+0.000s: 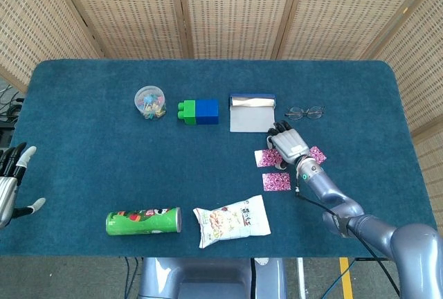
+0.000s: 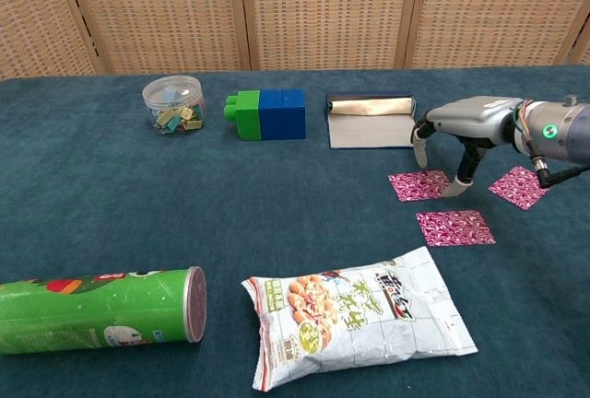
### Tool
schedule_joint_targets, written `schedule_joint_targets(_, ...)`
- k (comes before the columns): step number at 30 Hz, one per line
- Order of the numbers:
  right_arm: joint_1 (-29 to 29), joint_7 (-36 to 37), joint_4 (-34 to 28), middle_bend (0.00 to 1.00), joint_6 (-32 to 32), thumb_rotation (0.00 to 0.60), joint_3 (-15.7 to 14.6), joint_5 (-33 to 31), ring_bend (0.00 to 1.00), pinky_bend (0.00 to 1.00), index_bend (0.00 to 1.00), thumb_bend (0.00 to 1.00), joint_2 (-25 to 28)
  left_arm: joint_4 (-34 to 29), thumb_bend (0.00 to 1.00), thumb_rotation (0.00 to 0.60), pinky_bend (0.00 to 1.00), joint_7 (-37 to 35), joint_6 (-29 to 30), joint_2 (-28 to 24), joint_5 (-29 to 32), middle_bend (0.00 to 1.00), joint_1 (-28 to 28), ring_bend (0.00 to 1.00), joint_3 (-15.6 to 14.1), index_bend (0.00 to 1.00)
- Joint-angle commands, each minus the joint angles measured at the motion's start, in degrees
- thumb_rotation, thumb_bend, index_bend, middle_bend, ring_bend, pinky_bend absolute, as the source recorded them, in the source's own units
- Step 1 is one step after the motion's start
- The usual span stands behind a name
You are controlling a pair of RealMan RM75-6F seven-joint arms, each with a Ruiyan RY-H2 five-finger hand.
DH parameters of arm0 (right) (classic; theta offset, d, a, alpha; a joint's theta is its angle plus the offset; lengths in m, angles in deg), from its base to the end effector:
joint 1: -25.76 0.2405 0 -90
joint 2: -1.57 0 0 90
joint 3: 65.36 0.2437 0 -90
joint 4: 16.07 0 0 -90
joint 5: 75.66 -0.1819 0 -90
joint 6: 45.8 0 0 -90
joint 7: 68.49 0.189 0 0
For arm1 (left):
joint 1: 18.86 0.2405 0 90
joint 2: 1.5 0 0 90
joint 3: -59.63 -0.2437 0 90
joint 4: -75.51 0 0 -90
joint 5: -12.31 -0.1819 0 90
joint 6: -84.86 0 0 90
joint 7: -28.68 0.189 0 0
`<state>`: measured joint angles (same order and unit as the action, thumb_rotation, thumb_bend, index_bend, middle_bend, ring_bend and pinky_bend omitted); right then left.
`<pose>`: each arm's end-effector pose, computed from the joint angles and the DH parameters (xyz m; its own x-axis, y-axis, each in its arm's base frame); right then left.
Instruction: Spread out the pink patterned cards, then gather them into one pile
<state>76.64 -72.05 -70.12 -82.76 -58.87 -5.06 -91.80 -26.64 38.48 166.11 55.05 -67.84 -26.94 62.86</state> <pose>-0.1829 -0.4380 -0.0204 0.6336 -0.3292 0.7001 -0.7667 -0.3882 0.5113 -0.2732 0.2365 0.1991 0.5029 0.0510 0.8628 0.8633 0.0194 -0.5043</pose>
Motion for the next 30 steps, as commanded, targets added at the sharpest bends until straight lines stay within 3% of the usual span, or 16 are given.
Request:
schedule_joint_targets(1,0.15,-0.26,0.65,0.19,0.36,0.600,0.09,-0.10,0.00,0.00,0.41,0.18,-0.43,0.08,0.04,0.600,0.00,-0.09,-0.04,0.01,0.01,0.00,0.03,0.00,-0.03,0.00)
schedule_joint_targets(18,0.44,-2.46,3.29,0.17,1.51,0.600,0.52,-0.96,0.00,0.00,0.41,0.16,-2.07,0.64,0.04,0.600,0.00,-0.69,-0.29,0.02,-0.05,0.00,-0.07,0.00,0.09,0.00)
schedule_joint_targets(30,0.09,-4.05,1.92,0.17,1.05,0.600,1.03,-1.61,0.00,0.00,0.41,0.15,-1.10,0.85,0.04,0.600,0.00,-0.71,-0.88,0.23,-0.24,0.00,-0.61,0.00,0.30,0.00)
